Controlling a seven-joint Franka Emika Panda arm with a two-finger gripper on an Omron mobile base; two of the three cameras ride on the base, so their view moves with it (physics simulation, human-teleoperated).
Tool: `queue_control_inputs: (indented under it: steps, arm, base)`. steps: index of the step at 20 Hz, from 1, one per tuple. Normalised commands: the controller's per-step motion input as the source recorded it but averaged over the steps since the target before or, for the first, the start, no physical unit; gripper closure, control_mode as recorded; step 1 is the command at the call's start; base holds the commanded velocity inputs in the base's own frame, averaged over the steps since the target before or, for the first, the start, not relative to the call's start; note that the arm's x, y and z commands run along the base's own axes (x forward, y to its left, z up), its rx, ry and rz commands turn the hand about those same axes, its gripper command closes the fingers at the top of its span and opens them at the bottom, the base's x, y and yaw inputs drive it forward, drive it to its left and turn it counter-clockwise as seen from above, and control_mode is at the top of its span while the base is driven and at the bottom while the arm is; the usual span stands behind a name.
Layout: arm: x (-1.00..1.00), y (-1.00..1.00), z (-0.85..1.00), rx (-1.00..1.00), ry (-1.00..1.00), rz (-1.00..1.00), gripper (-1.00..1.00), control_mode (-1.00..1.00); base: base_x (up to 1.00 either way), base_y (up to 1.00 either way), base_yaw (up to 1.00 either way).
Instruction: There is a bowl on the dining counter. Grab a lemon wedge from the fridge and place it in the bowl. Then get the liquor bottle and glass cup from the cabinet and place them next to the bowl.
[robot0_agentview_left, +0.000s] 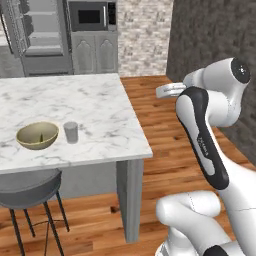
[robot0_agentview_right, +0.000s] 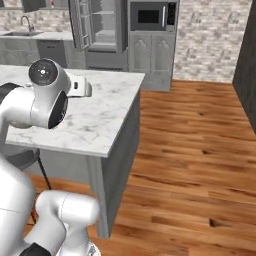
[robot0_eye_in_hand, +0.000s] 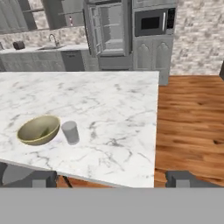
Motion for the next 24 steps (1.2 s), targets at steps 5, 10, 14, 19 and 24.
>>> queue_control_inputs:
  steps: [5, 10, 14, 19, 24]
  arm:
    - [0.00, 0.00, 0.00, 0.00, 0.00, 0.00, -1.00, 1.00]
    - [0.00, 0.00, 0.00, 0.00, 0.00, 0.00, -1.00, 1.00]
    - [0.00, 0.00, 0.00, 0.00, 0.00, 0.00, -1.00, 1.00]
    - [0.00, 0.00, 0.00, 0.00, 0.00, 0.00, -1.00, 1.00]
    - [0.00, 0.00, 0.00, 0.00, 0.00, 0.00, -1.00, 1.00]
  base:
    - [-0.03, -1.00, -0.10]
    - [0.00, -1.00, -0.12]
    - [0.43, -0.81, -0.13]
    - [0.96, -0.41, -0.07]
    - [1.00, -0.09, -0.04]
